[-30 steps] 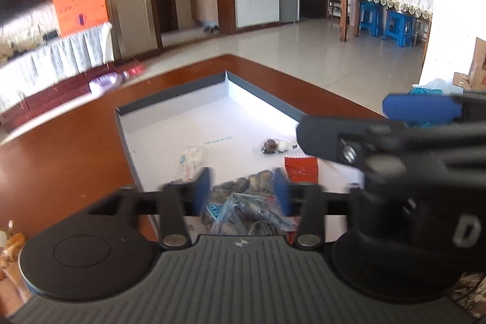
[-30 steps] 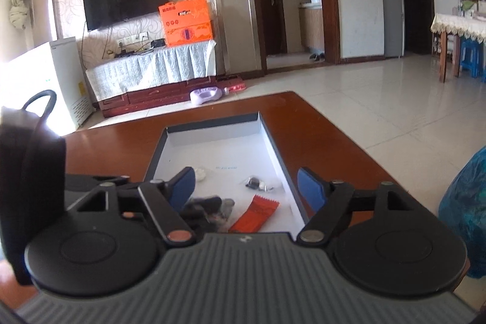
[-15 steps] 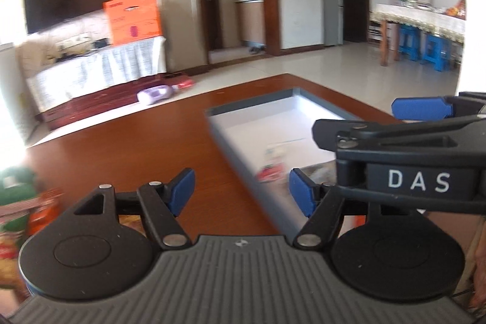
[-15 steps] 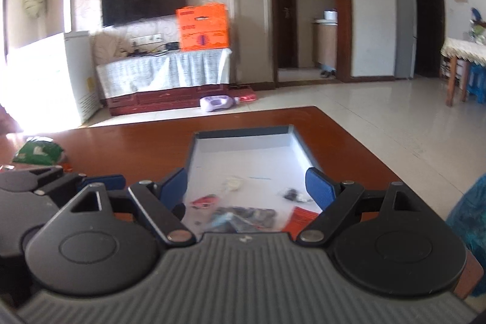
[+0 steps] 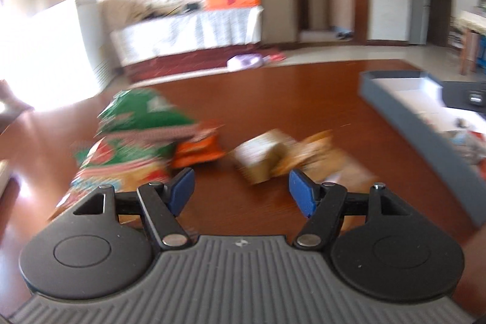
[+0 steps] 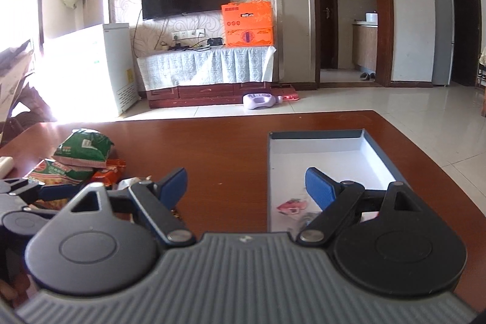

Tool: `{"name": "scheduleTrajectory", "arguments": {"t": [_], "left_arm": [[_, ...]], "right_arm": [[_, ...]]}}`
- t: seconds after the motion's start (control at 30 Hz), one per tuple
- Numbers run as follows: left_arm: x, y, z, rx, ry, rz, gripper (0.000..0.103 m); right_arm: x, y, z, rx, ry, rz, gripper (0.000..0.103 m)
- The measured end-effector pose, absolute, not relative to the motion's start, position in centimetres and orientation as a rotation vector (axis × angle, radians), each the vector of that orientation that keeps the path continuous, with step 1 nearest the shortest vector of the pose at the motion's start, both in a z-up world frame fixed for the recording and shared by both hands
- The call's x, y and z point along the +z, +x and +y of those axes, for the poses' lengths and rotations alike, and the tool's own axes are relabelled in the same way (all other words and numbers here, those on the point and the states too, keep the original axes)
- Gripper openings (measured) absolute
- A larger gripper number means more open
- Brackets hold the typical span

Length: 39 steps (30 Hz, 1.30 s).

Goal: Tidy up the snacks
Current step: 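Move both open tools back over the snack pile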

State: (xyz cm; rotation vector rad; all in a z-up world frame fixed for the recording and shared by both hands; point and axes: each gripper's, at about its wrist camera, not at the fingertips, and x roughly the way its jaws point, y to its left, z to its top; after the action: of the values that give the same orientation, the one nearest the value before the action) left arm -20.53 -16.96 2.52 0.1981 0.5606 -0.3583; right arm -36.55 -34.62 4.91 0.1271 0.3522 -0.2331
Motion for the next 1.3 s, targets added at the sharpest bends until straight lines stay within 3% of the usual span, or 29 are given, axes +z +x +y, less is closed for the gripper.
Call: {"name": "scheduleTrajectory", "arguments": {"t": [0.5,0.7,0.83,1.07,1.2,1.3], "left_arm": [[4.0,-17.8,-10.6,-0.228,0.226,0.584,0.074],[7.2,-19.3,-11.8,-0.299,0.292,0.498,0.081],[7.3,-19.6,-11.5,-0.320,0.262,0.503,0.083],[6.5,-19.2,-11.6,-0.335,0.233,0.552,0.083],[6.6,-17.9,-10.6,-0.309,0.163,0.577,0.083],[6.2,-17.1,-9.9,-0.291,0.130,0.601,0.083]], "right_arm": [[3.3,-33.1,-29.2,-0.023,0.045,0.473,0.086],[2.2,-32.0,-27.2,0.057,-0.024,0.521,0.085],[1.9,-31.1,-26.7,0.055,-0.018,0.524,0.075],[1.8,-29.9,-25.8,0.044,-0.046,0.516,0.074],[1.3,-28.8,-25.1,0.043,-0.053,0.560,0.062],[1.1,-28.8,-24.7,0.031,-0.085,0.568,0.042]]}}
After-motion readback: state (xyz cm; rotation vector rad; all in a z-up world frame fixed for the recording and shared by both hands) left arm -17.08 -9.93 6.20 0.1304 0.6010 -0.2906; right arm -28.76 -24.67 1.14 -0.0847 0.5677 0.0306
